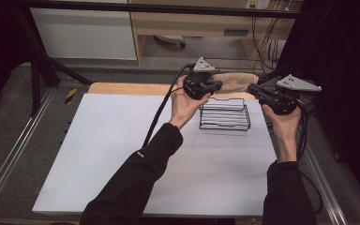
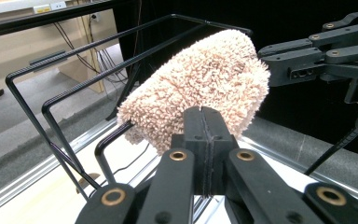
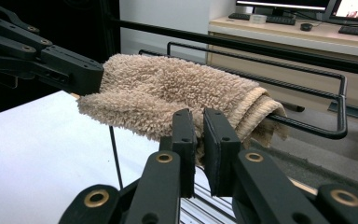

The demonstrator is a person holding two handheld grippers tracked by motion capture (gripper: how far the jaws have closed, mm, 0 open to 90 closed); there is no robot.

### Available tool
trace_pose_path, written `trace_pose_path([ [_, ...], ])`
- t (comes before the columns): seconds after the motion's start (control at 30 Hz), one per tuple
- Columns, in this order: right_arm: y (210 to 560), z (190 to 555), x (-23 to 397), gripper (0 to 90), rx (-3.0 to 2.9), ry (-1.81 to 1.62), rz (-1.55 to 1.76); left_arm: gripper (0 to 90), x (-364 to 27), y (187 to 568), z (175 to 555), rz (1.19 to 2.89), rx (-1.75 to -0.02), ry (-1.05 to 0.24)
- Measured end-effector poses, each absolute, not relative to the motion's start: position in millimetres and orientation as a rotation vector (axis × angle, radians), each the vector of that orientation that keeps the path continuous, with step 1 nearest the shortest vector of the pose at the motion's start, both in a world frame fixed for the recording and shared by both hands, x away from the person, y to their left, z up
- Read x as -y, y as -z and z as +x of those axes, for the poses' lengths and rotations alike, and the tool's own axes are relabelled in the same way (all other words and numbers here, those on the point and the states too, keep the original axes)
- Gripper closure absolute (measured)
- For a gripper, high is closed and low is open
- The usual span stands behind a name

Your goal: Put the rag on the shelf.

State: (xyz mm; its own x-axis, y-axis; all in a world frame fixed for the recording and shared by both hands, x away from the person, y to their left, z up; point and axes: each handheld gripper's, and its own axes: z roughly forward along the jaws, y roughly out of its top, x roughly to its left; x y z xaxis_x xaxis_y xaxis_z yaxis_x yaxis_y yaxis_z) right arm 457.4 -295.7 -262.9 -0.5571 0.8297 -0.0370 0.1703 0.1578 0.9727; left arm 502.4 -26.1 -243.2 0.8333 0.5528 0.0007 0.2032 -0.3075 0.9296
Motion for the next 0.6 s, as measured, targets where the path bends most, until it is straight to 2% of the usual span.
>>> trace_pose_path([
  [0.27, 248.2, 449.5, 294.5, 72.7, -1.82, -1.485, 0.921, 89.9, 26.0, 243.8, 502.7, 1.884, -0.562, -0.4],
  [0.37, 243.4, 448.7, 291.8, 71.5, -1.808, -1.512, 0.913, 89.9, 26.5, 245.6, 502.3, 1.89, -0.559, -0.405],
  [0.6, 259.7, 457.8, 288.6, 87.8, -1.875, -1.444, 1.01, 89.8, 26.5, 255.2, 501.9, 1.902, -0.548, -0.41],
])
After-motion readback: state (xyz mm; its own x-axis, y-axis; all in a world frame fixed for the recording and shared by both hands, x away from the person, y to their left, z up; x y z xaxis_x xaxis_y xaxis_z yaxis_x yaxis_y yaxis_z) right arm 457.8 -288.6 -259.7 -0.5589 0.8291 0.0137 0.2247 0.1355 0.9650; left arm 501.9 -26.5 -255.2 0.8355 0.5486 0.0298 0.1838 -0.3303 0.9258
